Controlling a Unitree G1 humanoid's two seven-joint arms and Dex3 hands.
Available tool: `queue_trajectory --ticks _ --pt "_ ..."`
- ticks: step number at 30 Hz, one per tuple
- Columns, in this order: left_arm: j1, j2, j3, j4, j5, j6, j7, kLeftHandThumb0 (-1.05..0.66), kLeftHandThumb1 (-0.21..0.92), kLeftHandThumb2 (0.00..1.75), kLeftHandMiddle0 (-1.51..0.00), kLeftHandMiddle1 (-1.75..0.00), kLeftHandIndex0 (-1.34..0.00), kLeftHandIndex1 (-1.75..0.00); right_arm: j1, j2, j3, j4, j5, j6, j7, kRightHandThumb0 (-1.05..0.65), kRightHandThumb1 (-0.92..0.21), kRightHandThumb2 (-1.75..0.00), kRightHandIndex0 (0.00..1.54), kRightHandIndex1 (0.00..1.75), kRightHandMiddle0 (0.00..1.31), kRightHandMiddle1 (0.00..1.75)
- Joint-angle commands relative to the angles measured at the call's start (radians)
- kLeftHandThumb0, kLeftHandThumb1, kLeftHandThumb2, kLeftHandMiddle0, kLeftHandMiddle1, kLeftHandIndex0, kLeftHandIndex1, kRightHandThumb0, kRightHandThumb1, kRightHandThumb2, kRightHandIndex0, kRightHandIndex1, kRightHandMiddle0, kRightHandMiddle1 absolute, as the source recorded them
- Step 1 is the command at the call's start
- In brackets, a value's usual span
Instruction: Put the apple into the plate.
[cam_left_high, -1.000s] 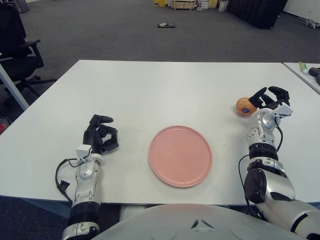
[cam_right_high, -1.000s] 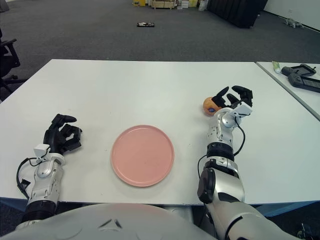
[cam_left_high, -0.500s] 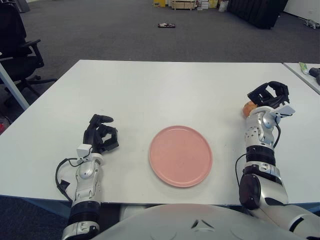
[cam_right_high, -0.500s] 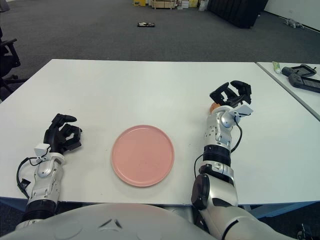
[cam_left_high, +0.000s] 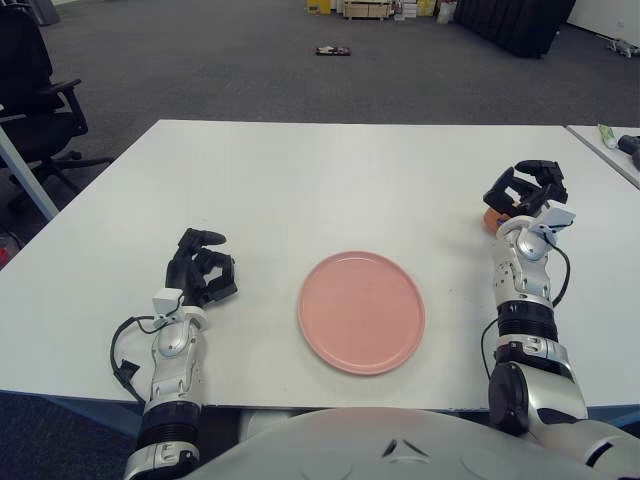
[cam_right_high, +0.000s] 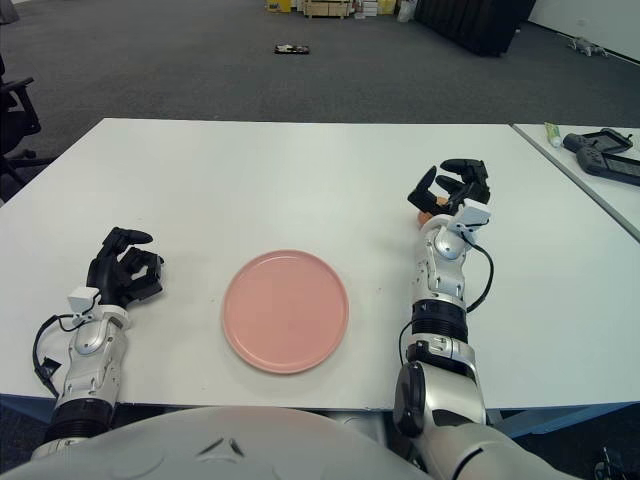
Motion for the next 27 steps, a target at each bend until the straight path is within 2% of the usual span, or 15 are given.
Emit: queue_trajectory --ticks 1,2,4,7,10,13,15,21,27 --pt "0.006 -0.01 -0.003 0.02 -0.001 0.035 0.007 -0.01 0.32 1.31 -0.54 -1.75 -0.48 -1.7 0.005 -0.075 0.077 0.027 -0.158 0.075 -0.035 -0.31 -0.58 -0.83 0.12 1.16 0.03 1.07" --pt "0.007 -0.011 -0.003 0.019 0.0 0.035 0.008 -0.01 0.32 1.31 -0.55 -1.75 -0.48 -1.69 0.004 -0.091 0.098 0.031 -0.205 0.106 -0.052 -0.4 -0.57 -0.82 0.09 1.0 0.03 0.92" --pt "0.007 -0.012 -0.003 0.018 0.002 0.033 0.01 -0.01 0.31 1.32 -0.55 -1.75 -0.48 -1.69 0.001 -0.131 0.157 0.04 -0.311 0.187 -0.073 -0.68 -0.61 -0.74 0.04 0.49 0.01 0.44" --pt "0.009 -0.013 -0.004 0.016 0.002 0.033 0.01 -0.01 0.31 1.32 -0.55 -1.75 -0.48 -1.7 -0.002 -0.165 0.215 0.033 -0.404 0.281 -0.066 -0.86 -0.66 -0.64 0.01 0.16 0.0 0.14" --pt "0.01 -0.015 -0.004 0.015 0.0 0.034 0.01 -0.01 0.31 1.32 -0.54 -1.75 -0.48 -1.7 -0.007 -0.194 0.271 0.016 -0.484 0.387 -0.036 -0.95 -0.7 -0.51 0.0 0.05 0.0 0.05" --pt "0.009 -0.016 -0.002 0.019 -0.004 0.03 0.007 -0.01 0.31 1.32 -0.54 -1.75 -0.49 -1.69 -0.023 -0.225 0.341 0.005 -0.569 0.523 0.022 -1.02 -0.75 -0.37 0.0 0.02 0.0 0.01" --pt "0.008 -0.017 -0.002 0.021 -0.004 0.026 0.006 -0.01 0.31 1.32 -0.54 -1.75 -0.48 -1.69 -0.031 -0.235 0.368 0.002 -0.6 0.574 0.046 -1.03 -0.76 -0.32 0.0 0.01 0.0 0.01" --pt "0.006 -0.018 -0.003 0.027 -0.003 0.014 0.003 -0.01 0.31 1.32 -0.54 -1.75 -0.48 -1.7 -0.056 -0.262 0.425 0.025 -0.662 0.669 0.089 -1.05 -0.8 -0.23 0.0 0.0 0.0 0.0" --pt "0.005 -0.018 -0.003 0.029 -0.01 0.016 -0.002 -0.01 0.32 1.31 -0.53 -1.75 -0.48 -1.71 -0.084 -0.269 0.45 0.07 -0.678 0.709 0.106 -1.05 -0.8 -0.2 0.0 0.0 0.0 0.0"
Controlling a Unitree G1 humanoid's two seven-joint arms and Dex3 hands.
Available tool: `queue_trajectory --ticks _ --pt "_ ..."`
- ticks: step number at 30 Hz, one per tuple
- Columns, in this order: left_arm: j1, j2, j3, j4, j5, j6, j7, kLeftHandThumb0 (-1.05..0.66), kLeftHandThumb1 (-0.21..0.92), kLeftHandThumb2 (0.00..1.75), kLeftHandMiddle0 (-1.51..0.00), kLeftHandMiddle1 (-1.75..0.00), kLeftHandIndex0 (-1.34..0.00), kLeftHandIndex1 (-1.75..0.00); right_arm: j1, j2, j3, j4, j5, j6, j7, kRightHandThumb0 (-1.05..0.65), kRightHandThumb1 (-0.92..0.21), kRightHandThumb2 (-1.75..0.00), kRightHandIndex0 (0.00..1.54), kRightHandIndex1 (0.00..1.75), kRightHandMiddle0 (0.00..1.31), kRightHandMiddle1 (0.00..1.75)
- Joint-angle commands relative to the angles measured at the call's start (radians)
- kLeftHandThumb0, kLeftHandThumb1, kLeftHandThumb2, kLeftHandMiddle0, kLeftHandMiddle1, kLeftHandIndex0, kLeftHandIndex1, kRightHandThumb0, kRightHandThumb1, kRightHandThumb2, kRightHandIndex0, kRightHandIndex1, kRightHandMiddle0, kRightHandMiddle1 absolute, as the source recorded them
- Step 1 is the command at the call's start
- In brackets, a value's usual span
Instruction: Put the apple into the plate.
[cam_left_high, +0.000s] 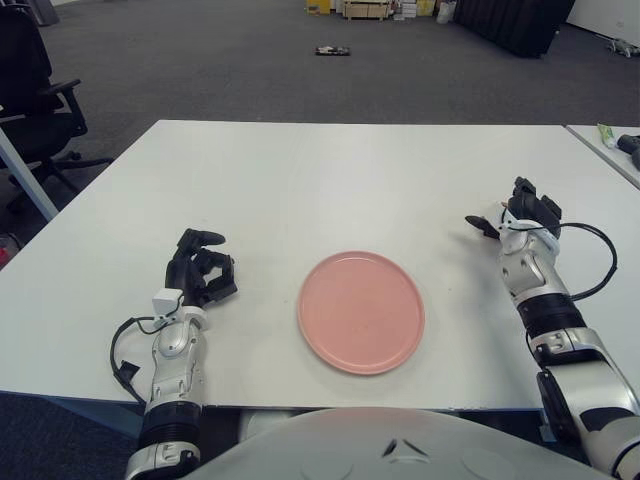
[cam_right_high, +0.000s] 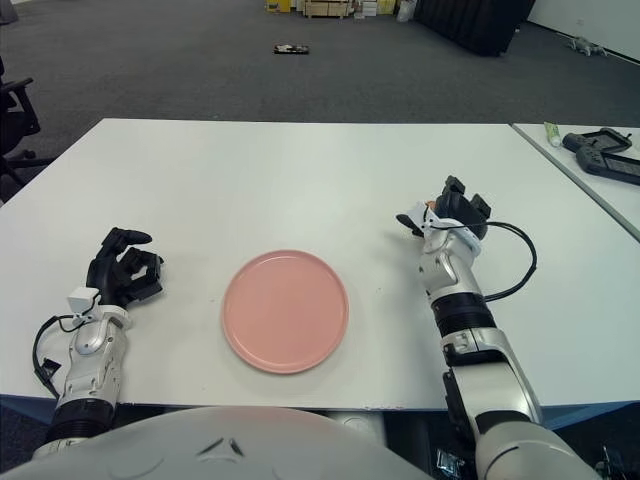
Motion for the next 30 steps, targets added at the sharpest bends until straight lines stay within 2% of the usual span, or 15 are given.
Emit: queue_trajectory --ticks 1,17,22,30 --pt "0.005 -0.012 -0.003 0.028 -0.008 0.027 -0.005 -0.01 0.32 1.31 -0.53 -1.75 -0.48 -1.71 -0.051 -0.017 0.018 0.034 -0.02 0.019 0.016 -1.05 -0.8 -0.19 0.0 0.0 0.0 0.0" --pt "0.011 -0.009 -0.009 0.022 0.017 0.027 0.02 -0.01 0.33 1.3 -0.53 -1.75 -0.47 -1.7 -0.129 -0.008 0.046 0.23 0.014 0.005 0.016 -1.05 -0.81 -0.17 0.0 0.0 0.0 0.0" --pt "0.014 -0.006 -0.014 0.022 0.028 0.021 0.022 -0.01 0.32 1.31 -0.53 -1.75 -0.47 -1.72 -0.157 0.019 0.035 0.336 0.039 -0.016 -0.01 -1.03 -0.82 -0.17 0.0 0.0 0.0 0.0" --pt "0.017 -0.005 -0.012 0.024 0.019 0.016 0.011 -0.01 0.35 1.29 -0.5 -1.75 -0.45 -1.74 -0.213 0.051 0.002 0.505 0.096 -0.06 -0.067 -0.91 -0.84 -0.18 0.0 0.0 0.0 0.0"
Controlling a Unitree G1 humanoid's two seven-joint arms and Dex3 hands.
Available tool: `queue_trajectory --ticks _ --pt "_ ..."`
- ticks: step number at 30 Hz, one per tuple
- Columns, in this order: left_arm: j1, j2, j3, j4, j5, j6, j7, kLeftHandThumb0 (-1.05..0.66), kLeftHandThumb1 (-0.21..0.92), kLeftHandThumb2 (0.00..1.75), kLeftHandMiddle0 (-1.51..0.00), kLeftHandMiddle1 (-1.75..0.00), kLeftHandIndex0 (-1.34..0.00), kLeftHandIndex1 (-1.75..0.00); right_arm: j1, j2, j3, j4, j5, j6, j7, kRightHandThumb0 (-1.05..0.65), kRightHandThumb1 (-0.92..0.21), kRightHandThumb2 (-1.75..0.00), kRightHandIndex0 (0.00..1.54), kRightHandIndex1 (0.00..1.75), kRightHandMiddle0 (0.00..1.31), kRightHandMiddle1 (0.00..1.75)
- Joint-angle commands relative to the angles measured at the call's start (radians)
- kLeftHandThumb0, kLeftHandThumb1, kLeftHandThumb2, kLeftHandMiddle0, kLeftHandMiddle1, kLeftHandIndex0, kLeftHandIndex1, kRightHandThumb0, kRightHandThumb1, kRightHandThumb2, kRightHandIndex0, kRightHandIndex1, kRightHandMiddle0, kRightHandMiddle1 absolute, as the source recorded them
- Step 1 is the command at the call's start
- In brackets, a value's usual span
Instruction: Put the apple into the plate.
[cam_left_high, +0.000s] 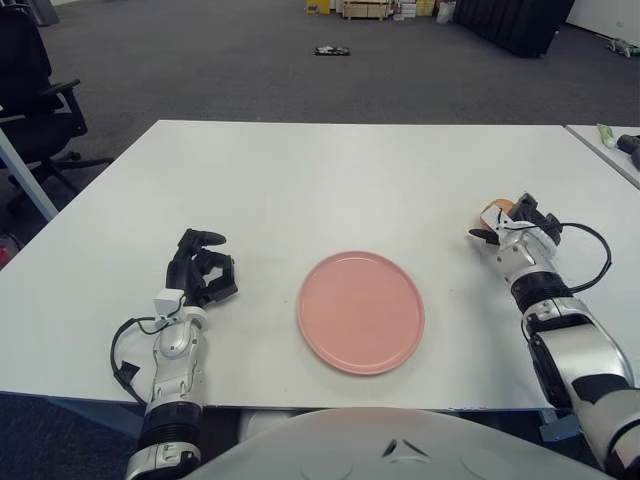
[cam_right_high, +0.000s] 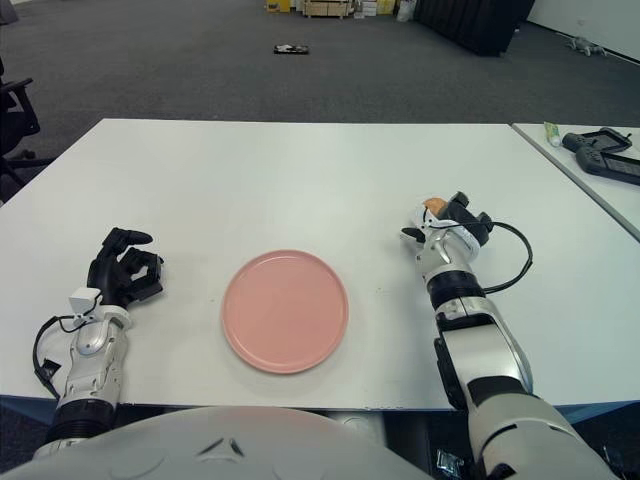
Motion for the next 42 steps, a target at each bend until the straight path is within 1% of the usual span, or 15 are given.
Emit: queue_trajectory --ticks 1,4,6,12,14,16,21,23,24,25,26,28,32,40,42 --pt "0.015 -0.007 -0.005 0.023 0.0 0.025 -0.005 -0.01 0.35 1.29 -0.5 -1.75 -0.45 -1.74 -0.039 0.029 -0.023 0.066 0.038 -0.01 -0.021 -0.89 -0.81 -0.25 0.0 0.0 0.0 0.0" --pt "0.015 -0.008 -0.002 0.022 -0.007 0.025 -0.006 -0.01 0.35 1.29 -0.5 -1.75 -0.45 -1.74 -0.051 0.047 -0.032 0.112 0.055 -0.01 -0.053 -0.81 -0.7 -0.5 0.03 0.05 0.0 0.01" --pt "0.014 -0.009 -0.001 0.022 -0.01 0.028 -0.007 -0.01 0.35 1.29 -0.5 -1.75 -0.45 -1.73 -0.058 0.053 -0.025 0.139 0.052 -0.006 -0.063 -0.74 -0.65 -0.64 0.01 0.26 0.0 0.09" --pt "0.015 -0.007 -0.003 0.019 -0.008 0.033 -0.003 -0.01 0.32 1.32 -0.55 -1.75 -0.46 -1.71 -0.075 0.061 -0.023 0.187 0.063 -0.01 -0.081 -0.66 -0.64 -0.73 0.0 0.52 0.0 0.26" --pt "0.016 -0.007 -0.004 0.017 -0.005 0.037 0.001 -0.01 0.31 1.33 -0.56 -1.75 -0.46 -1.71 -0.059 0.047 -0.028 0.256 0.072 -0.087 -0.081 -0.64 -0.65 -0.75 0.0 0.56 0.0 0.34" --pt "0.016 -0.007 -0.004 0.014 -0.004 0.041 0.004 -0.01 0.3 1.33 -0.57 -1.75 -0.47 -1.71 -0.069 0.055 -0.026 0.261 0.074 -0.078 -0.092 -0.61 -0.64 -0.77 0.0 0.61 0.0 0.44" --pt "0.018 -0.008 -0.001 0.011 -0.013 0.043 -0.003 -0.01 0.3 1.34 -0.57 -1.75 -0.47 -1.71 -0.061 0.047 -0.034 0.323 0.083 -0.149 -0.117 -0.58 -0.64 -0.81 0.02 0.7 0.0 0.63" --pt "0.017 -0.008 0.001 0.015 -0.019 0.04 -0.009 -0.01 0.3 1.34 -0.57 -1.75 -0.47 -1.71 -0.06 0.045 -0.034 0.333 0.082 -0.165 -0.137 -0.56 -0.62 -0.85 0.06 0.78 0.0 0.91" --pt "0.017 -0.008 0.002 0.016 -0.02 0.039 -0.01 -0.01 0.3 1.34 -0.57 -1.75 -0.47 -1.71 -0.06 0.044 -0.034 0.337 0.082 -0.171 -0.143 -0.55 -0.59 -0.89 0.08 0.83 0.0 1.11" --pt "0.017 -0.008 0.002 0.017 -0.022 0.039 -0.011 -0.01 0.3 1.34 -0.56 -1.75 -0.48 -1.71 -0.06 0.044 -0.034 0.34 0.081 -0.178 -0.152 -0.54 -0.59 -0.91 0.08 0.85 0.0 1.19" --pt "0.016 -0.008 0.002 0.017 -0.022 0.038 -0.011 -0.01 0.3 1.34 -0.56 -1.75 -0.47 -1.71 -0.06 0.044 -0.033 0.343 0.081 -0.182 -0.158 -0.48 -0.64 -0.86 0.12 0.92 0.11 1.39" --pt "0.016 -0.009 0.003 0.018 -0.023 0.038 -0.011 -0.01 0.3 1.34 -0.56 -1.75 -0.47 -1.71 -0.06 0.045 -0.033 0.348 0.082 -0.191 -0.17 -0.42 -0.7 -0.8 0.16 0.98 0.22 1.6" --pt "0.016 -0.009 0.003 0.016 -0.025 0.041 -0.01 -0.01 0.3 1.34 -0.56 -1.75 -0.47 -1.71 -0.079 0.067 -0.046 0.289 0.094 -0.129 -0.222 -0.4 -0.67 -0.85 0.22 1.05 0.31 1.71" --pt "0.015 -0.01 0.004 0.021 -0.024 0.033 -0.009 -0.01 0.31 1.33 -0.55 -1.75 -0.47 -1.71 -0.061 0.056 -0.065 0.328 0.124 -0.21 -0.254 -0.41 -0.56 -1.0 0.33 1.16 0.42 1.74" --pt "0.015 -0.011 0.004 0.023 -0.025 0.029 -0.01 -0.01 0.31 1.33 -0.55 -1.75 -0.47 -1.71 -0.061 0.057 -0.07 0.332 0.129 -0.219 -0.264 -0.21 -0.5 -1.03 0.46 1.24 0.45 1.75"
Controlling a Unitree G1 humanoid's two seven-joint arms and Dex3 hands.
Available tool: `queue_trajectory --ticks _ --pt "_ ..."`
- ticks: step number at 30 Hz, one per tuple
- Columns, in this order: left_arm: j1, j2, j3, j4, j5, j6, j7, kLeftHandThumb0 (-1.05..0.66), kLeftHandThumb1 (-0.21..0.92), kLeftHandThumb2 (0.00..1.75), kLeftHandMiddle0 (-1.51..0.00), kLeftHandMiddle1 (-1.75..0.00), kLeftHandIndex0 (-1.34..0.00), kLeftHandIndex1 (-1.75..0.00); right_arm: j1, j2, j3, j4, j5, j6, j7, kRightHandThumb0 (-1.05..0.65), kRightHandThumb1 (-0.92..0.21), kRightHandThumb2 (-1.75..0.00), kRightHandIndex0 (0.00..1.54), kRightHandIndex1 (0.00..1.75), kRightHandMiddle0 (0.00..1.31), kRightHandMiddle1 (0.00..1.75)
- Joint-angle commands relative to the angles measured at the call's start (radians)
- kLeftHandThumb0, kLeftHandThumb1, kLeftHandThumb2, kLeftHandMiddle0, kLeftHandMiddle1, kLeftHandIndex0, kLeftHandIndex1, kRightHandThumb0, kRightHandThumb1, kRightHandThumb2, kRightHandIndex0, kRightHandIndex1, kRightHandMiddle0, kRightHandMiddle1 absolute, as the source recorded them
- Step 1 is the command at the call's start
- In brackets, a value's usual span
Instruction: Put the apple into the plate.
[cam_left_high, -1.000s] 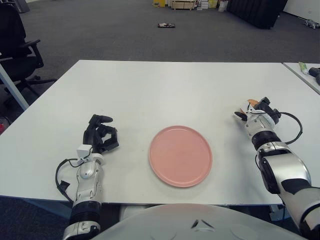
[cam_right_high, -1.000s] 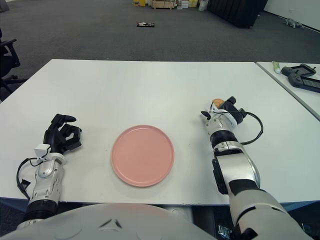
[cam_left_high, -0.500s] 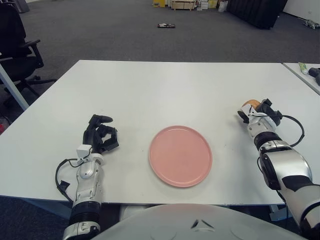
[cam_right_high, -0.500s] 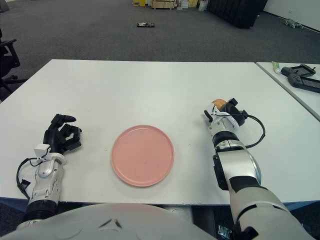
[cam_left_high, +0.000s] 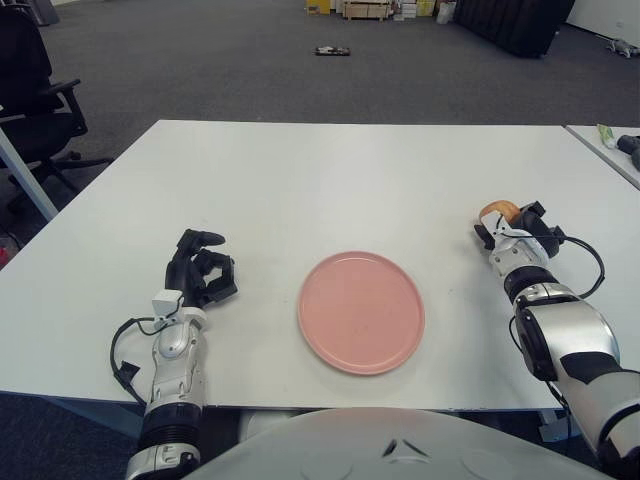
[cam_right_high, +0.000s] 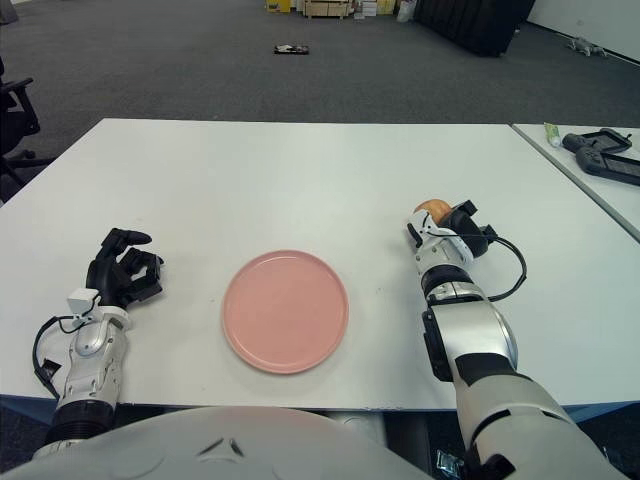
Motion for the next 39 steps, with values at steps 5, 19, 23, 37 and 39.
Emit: queue_trajectory --ticks 5,19,23,37,39 --pt "0.008 -0.01 0.002 0.038 -0.008 0.013 -0.007 -0.01 0.31 1.33 -0.56 -1.75 -0.47 -1.71 0.022 0.019 -0.02 0.025 0.037 -0.025 -0.038 -0.04 -0.26 -1.26 0.78 1.3 0.53 1.75" --pt "0.001 -0.004 0.002 0.055 -0.002 -0.004 -0.007 -0.01 0.3 1.34 -0.55 -1.75 -0.48 -1.72 0.02 0.018 -0.069 0.013 0.095 -0.163 -0.107 0.0 -0.04 -1.52 0.95 1.39 0.61 1.75" --pt "0.002 -0.005 0.002 0.051 -0.005 0.004 -0.005 -0.01 0.3 1.34 -0.55 -1.75 -0.48 -1.71 0.029 0.018 -0.077 0.012 0.106 -0.203 -0.116 0.0 -0.05 -1.52 0.93 1.44 0.59 1.75" --pt "0.004 -0.005 0.001 0.039 0.005 0.015 0.005 -0.01 0.3 1.34 -0.56 -1.75 -0.48 -1.71 0.081 0.031 -0.113 -0.158 0.135 -0.278 -0.202 0.0 -0.07 -1.54 0.87 1.56 0.57 1.75" --pt "0.004 -0.003 0.0 0.039 0.009 0.016 0.006 -0.01 0.3 1.34 -0.56 -1.75 -0.48 -1.71 0.089 0.035 -0.122 -0.178 0.141 -0.297 -0.203 0.0 -0.07 -1.54 0.86 1.57 0.57 1.75"
